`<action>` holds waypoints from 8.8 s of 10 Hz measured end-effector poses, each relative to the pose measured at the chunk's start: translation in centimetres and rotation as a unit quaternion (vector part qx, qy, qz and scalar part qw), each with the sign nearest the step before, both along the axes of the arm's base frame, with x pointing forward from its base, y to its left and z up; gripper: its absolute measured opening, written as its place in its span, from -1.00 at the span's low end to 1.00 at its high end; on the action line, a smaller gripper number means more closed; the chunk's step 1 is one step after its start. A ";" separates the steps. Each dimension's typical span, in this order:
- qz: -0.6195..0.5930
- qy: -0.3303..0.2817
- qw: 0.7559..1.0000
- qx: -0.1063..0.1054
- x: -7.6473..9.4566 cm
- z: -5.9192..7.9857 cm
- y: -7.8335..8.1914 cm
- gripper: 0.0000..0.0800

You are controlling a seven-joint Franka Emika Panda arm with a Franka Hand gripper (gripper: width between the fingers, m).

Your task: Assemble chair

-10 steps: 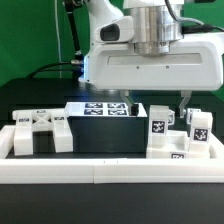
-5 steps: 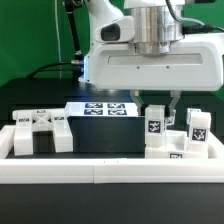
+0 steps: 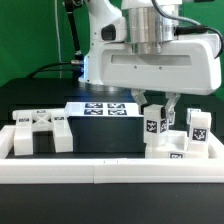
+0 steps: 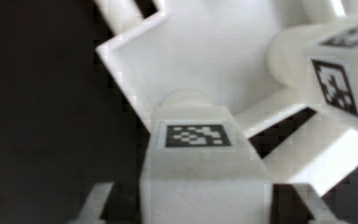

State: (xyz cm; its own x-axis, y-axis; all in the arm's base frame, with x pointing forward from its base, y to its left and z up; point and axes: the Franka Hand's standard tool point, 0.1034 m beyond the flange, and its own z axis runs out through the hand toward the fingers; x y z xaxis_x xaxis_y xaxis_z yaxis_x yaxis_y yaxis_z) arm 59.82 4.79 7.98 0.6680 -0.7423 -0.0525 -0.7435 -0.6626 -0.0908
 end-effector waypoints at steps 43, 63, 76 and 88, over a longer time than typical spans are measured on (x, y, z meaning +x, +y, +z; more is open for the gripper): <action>0.215 -0.016 0.976 -0.023 0.4 -0.3 0.9 -0.28; -0.445 0.035 0.895 0.007 0.3 -0.4 1.5 0.19; 0.151 -0.007 0.988 -0.022 0.0 -0.5 1.0 0.62; 0.202 -0.007 0.979 -0.036 0.0 -0.6 0.8 -0.28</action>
Offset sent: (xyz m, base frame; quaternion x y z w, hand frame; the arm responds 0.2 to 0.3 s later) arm -0.0058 0.0041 -0.0156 0.0088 -0.0111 0.2293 0.9732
